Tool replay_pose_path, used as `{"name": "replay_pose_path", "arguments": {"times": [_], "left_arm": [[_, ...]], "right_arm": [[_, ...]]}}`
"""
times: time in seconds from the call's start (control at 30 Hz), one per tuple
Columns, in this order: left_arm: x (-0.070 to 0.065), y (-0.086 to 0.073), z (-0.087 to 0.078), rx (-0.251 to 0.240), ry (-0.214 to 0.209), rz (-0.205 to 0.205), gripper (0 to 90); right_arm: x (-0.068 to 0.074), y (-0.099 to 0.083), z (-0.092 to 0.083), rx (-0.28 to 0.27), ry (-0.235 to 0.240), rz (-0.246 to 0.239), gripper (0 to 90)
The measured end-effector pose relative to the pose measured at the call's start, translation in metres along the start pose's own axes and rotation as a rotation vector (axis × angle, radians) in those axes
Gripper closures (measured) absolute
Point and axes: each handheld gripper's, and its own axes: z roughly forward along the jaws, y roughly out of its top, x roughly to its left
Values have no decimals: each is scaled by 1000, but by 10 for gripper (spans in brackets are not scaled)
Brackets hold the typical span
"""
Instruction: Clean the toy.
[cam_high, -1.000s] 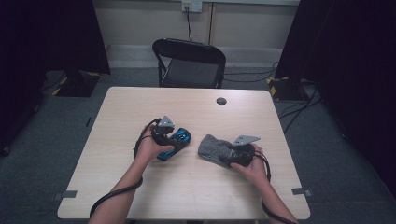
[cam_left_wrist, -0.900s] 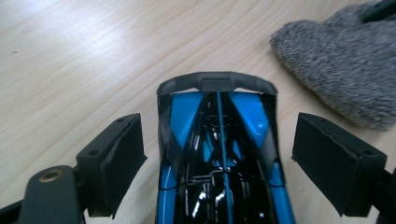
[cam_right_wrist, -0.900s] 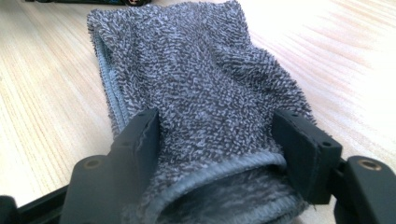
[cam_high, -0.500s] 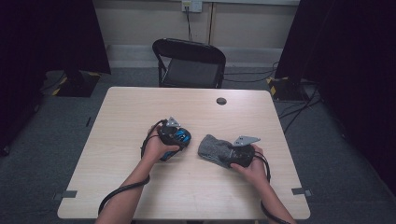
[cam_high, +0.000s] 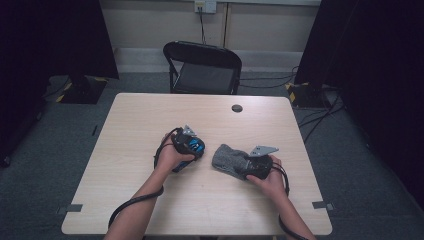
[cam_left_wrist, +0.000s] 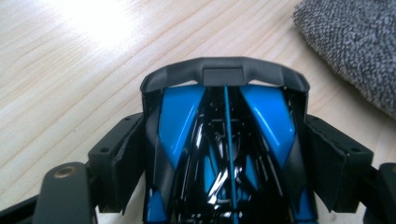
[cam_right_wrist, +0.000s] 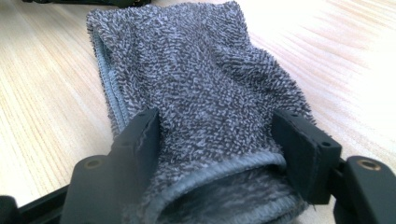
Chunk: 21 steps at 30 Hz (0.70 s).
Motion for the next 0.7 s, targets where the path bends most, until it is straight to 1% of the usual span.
{"name": "replay_pose_path", "arguments": {"times": [0.23, 0.27, 0.47, 0.57, 0.6, 0.67, 0.7], "left_arm": [[-2, 4, 3, 20, 17, 6, 239], [-2, 4, 3, 18, 19, -1, 246], [-2, 4, 2, 17, 21, -10, 255], [-3, 4, 1, 25, 26, -15, 256], [-3, 4, -2, 15, 29, -22, 256], [-2, 4, -3, 6, 29, -21, 256], [-2, 5, -7, -8, 16, -32, 256]], "right_arm": [[0, 0, 0, -1, 0, 0, 332], [0, 0, 0, 0, 0, 0, 332], [0, 0, 0, 0, -2, 0, 334], [0, 0, 0, -1, -6, 4, 341], [1, 0, 0, -1, -8, 4, 343], [1, 0, 0, -1, -9, 5, 346], [1, 0, 0, -1, -9, 5, 347]]}}
